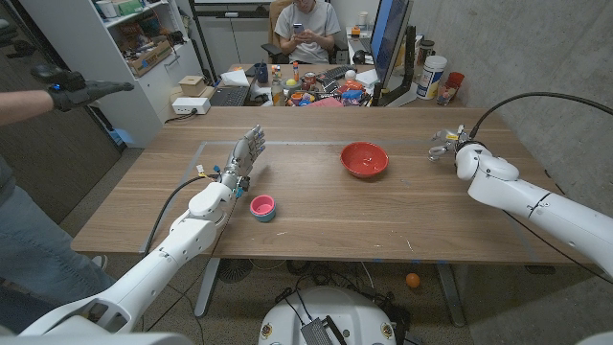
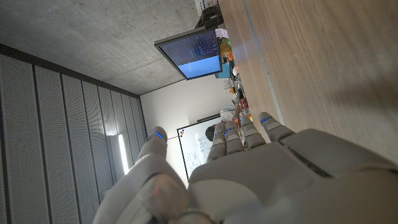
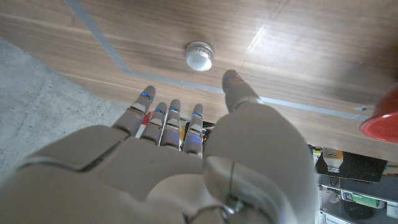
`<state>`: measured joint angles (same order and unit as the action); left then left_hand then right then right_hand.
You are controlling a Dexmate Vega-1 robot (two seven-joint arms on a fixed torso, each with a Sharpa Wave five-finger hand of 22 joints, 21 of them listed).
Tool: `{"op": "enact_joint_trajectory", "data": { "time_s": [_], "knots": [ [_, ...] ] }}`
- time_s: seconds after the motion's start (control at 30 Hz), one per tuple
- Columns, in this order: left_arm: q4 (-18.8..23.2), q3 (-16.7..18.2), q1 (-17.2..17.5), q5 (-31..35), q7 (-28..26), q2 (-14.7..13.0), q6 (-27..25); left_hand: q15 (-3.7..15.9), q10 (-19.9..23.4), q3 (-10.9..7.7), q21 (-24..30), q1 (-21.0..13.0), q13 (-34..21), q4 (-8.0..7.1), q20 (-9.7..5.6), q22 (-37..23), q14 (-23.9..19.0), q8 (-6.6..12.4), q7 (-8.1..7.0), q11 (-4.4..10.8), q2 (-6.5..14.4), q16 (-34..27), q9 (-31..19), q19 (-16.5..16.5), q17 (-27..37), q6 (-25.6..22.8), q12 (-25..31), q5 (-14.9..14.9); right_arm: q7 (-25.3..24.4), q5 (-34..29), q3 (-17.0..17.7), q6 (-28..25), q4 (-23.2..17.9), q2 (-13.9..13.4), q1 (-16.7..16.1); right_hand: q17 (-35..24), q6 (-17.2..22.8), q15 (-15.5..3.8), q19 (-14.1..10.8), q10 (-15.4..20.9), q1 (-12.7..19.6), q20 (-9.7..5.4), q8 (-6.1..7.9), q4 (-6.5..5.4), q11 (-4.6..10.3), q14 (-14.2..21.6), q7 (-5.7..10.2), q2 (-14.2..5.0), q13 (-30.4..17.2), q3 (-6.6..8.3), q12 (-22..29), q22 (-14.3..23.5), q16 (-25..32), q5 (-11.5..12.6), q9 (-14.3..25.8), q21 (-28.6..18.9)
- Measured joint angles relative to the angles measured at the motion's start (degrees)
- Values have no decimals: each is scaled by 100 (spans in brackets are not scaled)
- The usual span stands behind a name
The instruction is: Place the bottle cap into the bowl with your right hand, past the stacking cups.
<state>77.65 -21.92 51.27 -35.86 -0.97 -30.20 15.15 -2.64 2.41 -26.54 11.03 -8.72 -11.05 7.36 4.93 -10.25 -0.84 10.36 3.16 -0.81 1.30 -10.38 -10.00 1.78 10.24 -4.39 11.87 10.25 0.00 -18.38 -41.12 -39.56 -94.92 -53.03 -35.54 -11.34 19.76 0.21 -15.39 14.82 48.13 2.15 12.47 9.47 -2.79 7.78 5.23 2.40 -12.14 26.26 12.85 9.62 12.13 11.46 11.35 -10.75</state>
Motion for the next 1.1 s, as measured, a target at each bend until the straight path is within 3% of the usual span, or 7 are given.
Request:
{"op": "enact_joint_trajectory", "data": {
  "time_s": [0.6,1.1],
  "knots": [
    [41,-17,6,20,-58,-17,-84,0,0,0,0,0,0,0,-1,0,0,0,0,0,0,0,0,0,0,0,0,0,262,-146,-205,-73,357,52,204,1,154,31,35,-53,-23,6,26,-46,-48,-31,50,23,1,-5,0,13,0,2,-1,0],
    [-55,-58,-27,31,-54,30,-108,0,0,-1,0,0,0,-1,21,0,0,0,0,0,0,0,0,22,0,0,0,0,377,-257,-410,-142,657,246,410,-27,217,31,51,-52,-131,-10,26,-97,-49,-31,79,36,1,-49,0,12,0,2,-1,0]
  ]
}}
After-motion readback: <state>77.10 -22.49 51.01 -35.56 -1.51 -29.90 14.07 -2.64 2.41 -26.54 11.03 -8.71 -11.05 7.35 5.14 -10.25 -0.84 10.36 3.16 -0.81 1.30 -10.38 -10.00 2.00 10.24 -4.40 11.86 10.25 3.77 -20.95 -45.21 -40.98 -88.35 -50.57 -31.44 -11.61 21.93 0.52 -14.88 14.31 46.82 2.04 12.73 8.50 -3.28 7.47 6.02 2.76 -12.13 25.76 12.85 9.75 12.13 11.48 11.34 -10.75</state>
